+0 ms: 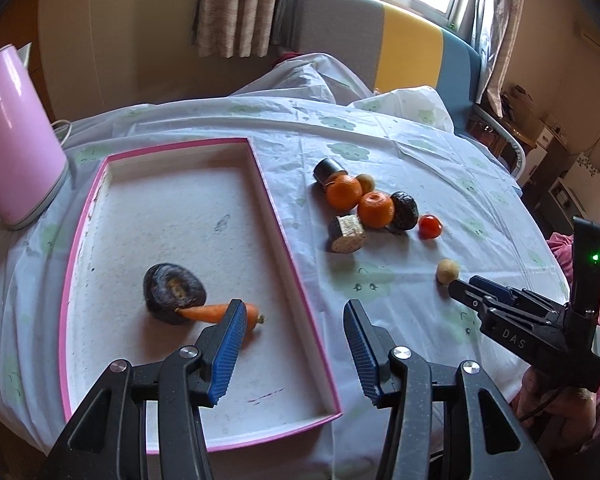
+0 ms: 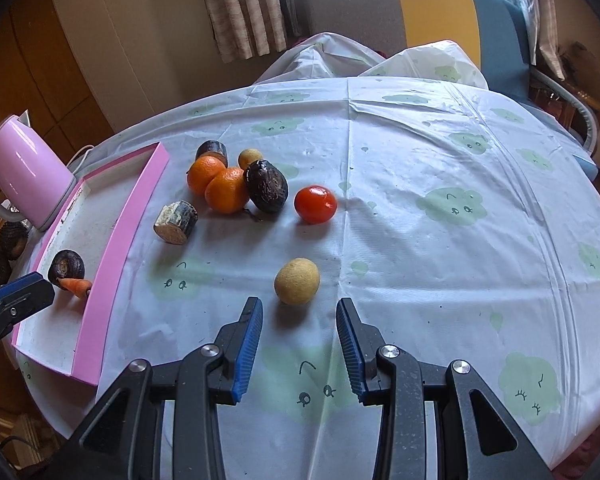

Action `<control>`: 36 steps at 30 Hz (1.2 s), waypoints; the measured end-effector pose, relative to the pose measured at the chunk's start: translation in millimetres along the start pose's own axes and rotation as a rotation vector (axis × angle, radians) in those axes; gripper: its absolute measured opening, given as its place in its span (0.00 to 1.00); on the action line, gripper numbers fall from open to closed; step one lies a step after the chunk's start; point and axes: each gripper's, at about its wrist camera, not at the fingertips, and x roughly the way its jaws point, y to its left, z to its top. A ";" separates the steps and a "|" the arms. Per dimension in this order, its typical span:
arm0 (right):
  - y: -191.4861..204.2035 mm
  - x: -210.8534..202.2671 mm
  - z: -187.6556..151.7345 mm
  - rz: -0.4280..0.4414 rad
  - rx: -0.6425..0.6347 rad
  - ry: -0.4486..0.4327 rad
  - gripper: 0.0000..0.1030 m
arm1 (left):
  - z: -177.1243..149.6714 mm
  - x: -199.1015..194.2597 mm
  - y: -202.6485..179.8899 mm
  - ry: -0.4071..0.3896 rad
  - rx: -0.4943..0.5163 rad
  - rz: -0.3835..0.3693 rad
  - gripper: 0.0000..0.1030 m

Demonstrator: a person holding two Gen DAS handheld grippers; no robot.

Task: Organize fruits
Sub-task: 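Grasp the bread-like cube with the left tool while the right tool grasps the cherry tomato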

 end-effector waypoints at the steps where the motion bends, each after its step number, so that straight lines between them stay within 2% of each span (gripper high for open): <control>1: -0.3 0.4 0.8 0.001 -0.001 0.001 0.38 | 2.4 1.3 -3.1 -0.001 0.009 -0.005 0.50; 14: -3.8 5.3 13.0 0.002 0.002 -0.012 0.38 | 31.0 38.4 -33.2 0.051 0.048 -0.047 0.50; 23: -6.1 14.8 27.9 0.000 -0.019 -0.023 0.36 | 48.6 68.6 -44.3 0.079 0.062 -0.046 0.50; 36: -11.3 45.4 56.2 -0.018 -0.056 -0.008 0.35 | 61.0 110.5 -42.5 0.140 0.037 -0.047 0.49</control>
